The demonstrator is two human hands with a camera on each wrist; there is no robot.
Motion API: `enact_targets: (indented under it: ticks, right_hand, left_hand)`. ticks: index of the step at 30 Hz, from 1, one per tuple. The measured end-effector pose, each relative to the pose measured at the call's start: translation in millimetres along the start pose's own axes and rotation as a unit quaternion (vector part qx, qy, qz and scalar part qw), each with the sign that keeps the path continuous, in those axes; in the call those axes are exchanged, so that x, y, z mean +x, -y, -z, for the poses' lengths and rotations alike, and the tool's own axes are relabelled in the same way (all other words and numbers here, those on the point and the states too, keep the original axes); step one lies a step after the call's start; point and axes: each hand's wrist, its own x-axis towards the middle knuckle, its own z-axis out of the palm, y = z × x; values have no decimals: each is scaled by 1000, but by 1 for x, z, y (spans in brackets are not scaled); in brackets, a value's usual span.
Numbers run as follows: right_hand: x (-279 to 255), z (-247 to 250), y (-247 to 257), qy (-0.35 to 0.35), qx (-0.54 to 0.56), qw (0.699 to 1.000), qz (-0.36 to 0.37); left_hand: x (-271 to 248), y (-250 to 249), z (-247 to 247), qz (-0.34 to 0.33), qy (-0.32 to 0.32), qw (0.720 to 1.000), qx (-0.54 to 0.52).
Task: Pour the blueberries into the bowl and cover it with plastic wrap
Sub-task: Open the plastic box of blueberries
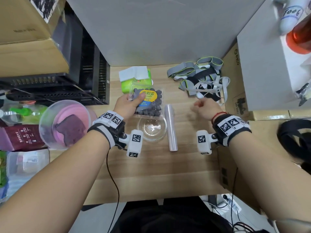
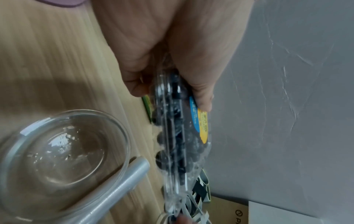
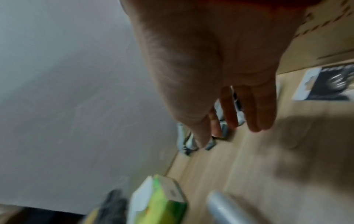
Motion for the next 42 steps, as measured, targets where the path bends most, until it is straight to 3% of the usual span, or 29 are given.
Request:
enact_targets:
  ticks: [4,6,9,12,16,19,28,35,42]
  right_hand:
    - [-33,-3,61,77,167,978,101]
    - [-42,-10,85,87,166,974,129]
    - [-44,-21,101,43,92,982,159]
    - [-48,-26,108,27,43,988,144]
    - [-51,-39,120,20,58,990,125]
    - [-32,-53,116,16,65,990,122]
    - [-50,-49,135,-15,-13,993,116]
    - [-66,-32,140,-9,-42,991,126]
    - [-67,-17,136,-59,-70,987,135]
  left_hand:
    - [-8,-8,-10,-8,-15,998,-52]
    - [-8,-8,-14,3,-15,997,-80]
    - [-15,-17,-15,9,7,991,-133]
    - [-35,-42,-19,25,52,977,-206]
    - [-45,-48,-24,53,119,969,-210]
    - [-49,-50,-25,60,109,968,-216]
    - [-44,-42,-28,72,109,952,-276]
    - [-45,-39,-43,27,90,937,-336]
    - [-42,-46,-33,78,108,921,-366]
